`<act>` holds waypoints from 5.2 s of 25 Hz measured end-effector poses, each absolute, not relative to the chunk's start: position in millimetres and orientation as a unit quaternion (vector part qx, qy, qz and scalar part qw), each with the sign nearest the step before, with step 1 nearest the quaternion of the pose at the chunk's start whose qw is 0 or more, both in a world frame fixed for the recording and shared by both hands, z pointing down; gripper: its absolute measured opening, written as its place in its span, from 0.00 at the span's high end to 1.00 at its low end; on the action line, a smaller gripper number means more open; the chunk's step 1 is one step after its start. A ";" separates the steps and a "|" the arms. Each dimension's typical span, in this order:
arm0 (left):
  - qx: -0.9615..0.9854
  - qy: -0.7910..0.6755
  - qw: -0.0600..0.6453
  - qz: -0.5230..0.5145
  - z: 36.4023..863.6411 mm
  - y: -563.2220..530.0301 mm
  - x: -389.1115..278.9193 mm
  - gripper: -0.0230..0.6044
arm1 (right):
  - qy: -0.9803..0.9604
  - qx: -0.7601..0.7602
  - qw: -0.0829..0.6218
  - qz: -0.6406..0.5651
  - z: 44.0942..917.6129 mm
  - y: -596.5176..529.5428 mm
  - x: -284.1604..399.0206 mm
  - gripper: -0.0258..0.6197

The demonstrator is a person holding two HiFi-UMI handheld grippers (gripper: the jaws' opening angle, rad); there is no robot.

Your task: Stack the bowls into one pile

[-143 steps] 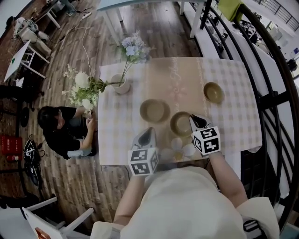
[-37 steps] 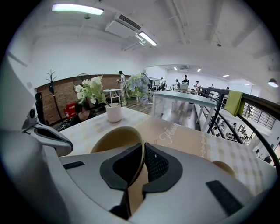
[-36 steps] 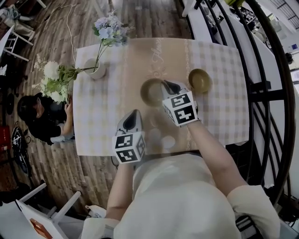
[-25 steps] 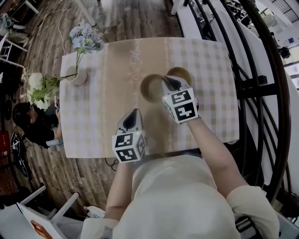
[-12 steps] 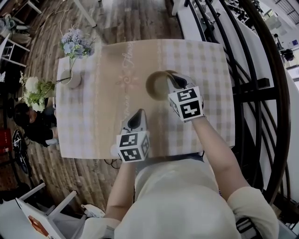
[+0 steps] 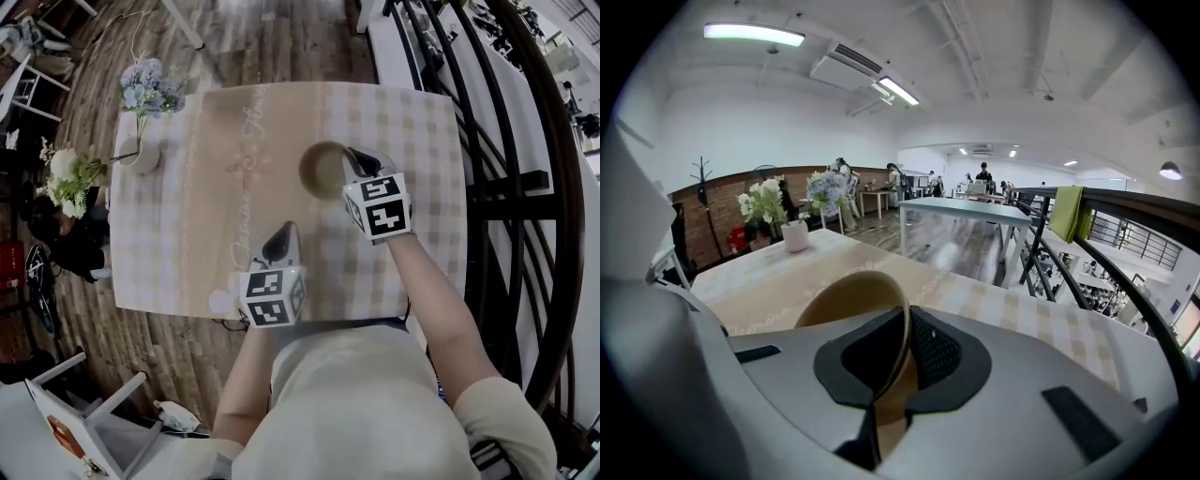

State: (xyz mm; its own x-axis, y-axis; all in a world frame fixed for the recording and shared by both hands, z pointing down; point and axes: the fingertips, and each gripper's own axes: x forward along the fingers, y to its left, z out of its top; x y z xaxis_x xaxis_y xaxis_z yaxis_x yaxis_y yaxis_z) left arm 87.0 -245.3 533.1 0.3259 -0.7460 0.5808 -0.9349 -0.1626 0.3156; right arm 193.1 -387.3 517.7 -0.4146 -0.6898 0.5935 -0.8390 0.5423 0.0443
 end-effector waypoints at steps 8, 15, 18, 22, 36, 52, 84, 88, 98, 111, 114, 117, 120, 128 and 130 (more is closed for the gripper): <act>0.736 -0.575 0.327 0.148 537.5 -246.3 102.3 0.96 | -0.834 0.440 0.298 0.147 538.8 -391.7 199.0 0.94; 0.722 -0.592 0.330 0.139 537.6 -247.7 107.1 0.96 | -0.836 0.428 0.304 0.159 551.3 -396.2 202.5 0.93; 0.720 -0.594 0.331 0.138 538.0 -245.7 110.0 0.96 | -0.835 0.430 0.304 0.158 553.0 -396.9 204.2 0.93; 0.717 -0.598 0.329 0.142 540.0 -242.6 112.1 0.96 | -0.839 0.425 0.303 0.156 554.0 -396.7 204.7 0.93; 0.717 -0.602 0.321 0.145 533.2 -226.7 111.2 0.96 | -0.830 0.451 0.290 0.152 544.3 -386.5 225.3 0.84; 0.726 -0.609 0.294 0.126 513.4 -146.6 75.1 0.96 | -0.850 0.453 0.238 0.126 493.0 -255.7 198.1 0.86; 0.748 -0.604 0.267 0.066 436.0 54.7 79.0 0.96 | -0.891 0.413 0.165 0.089 409.4 1.4 188.8 0.95; 0.746 -0.609 0.261 0.061 424.8 69.1 74.2 0.96 | -0.895 0.409 0.156 0.084 394.9 20.5 186.9 0.96; 0.744 -0.617 0.250 0.057 415.4 87.9 68.1 0.96 | -0.904 0.399 0.131 0.079 376.3 43.3 179.0 0.96; 0.746 -0.617 0.244 0.055 408.5 93.2 69.2 0.96 | -0.905 0.401 0.120 0.081 370.4 51.8 178.8 0.96; 0.746 -0.617 0.244 0.055 408.5 92.8 71.6 0.96 | -0.903 0.405 0.115 0.080 369.2 50.6 181.6 0.96; 0.746 -0.617 0.243 0.054 409.0 92.3 73.5 0.96 | -0.904 0.404 0.112 0.085 370.6 49.3 182.6 0.96; 0.746 -0.618 0.243 0.053 409.9 92.6 74.3 0.96 | -0.905 0.403 0.110 0.087 371.8 48.3 182.8 0.96; 0.739 -0.625 0.247 0.052 409.7 92.8 68.0 0.96 | -0.907 0.396 0.107 0.092 371.0 45.8 177.6 0.96; 0.738 -0.626 0.249 0.051 409.6 93.4 67.1 0.96 | -0.908 0.394 0.107 0.092 370.9 46.0 175.9 0.96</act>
